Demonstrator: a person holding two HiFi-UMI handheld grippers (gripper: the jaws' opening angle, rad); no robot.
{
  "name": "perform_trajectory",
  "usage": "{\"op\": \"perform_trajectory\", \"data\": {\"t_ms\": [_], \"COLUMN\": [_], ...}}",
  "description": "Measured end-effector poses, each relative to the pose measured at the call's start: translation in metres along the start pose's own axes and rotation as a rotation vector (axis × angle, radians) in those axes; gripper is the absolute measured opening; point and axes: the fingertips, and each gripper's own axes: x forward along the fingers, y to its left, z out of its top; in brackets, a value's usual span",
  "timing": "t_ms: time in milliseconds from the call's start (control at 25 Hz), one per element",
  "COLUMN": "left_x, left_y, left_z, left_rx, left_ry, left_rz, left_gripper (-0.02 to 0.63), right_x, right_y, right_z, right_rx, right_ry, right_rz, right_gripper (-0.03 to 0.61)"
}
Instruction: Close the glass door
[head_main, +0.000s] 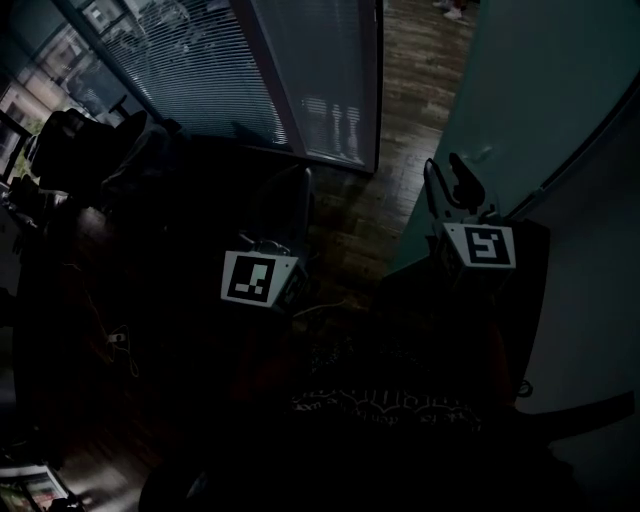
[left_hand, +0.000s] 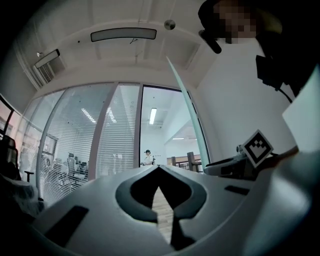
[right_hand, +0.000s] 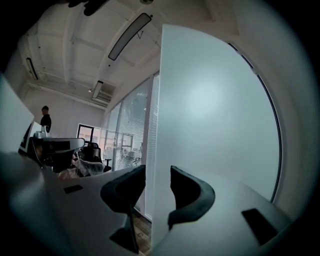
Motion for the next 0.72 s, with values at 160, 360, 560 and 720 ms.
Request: {"op": "perform_trajectory", "data": {"t_ms": [160,360,560,720], "left_x": [0.014,0.033,0.073,0.078], "left_y": [0.014,0.028,0.050,0.051], "left_z": [-0.006,-0.009,-0.004,-0.011], "left_rx": [0.004,0.014,0.025,0.014], "left_ry": [0.009,0.008,-0.008,-0.011], "left_rz": [0.029,0.059,0.079,0.091], "left_gripper": [0.002,0.002,0.002,0.002], "right_x": [0.019,0.039,0.079,0.087], "right_y": [-0.004,-0.012,-0.030,-0.037], "right_z": [0.002,0.005,0.017,0.013], "right_rx": [-0.013,-0.075,-0.076,-0.061], "right_ry": [-0.006,-0.011,-0.013,-0.011], "right_rz": [0.023,0.043,0.050,0.059], "right_gripper": [0.150,0.152,0.150,0.150]}}
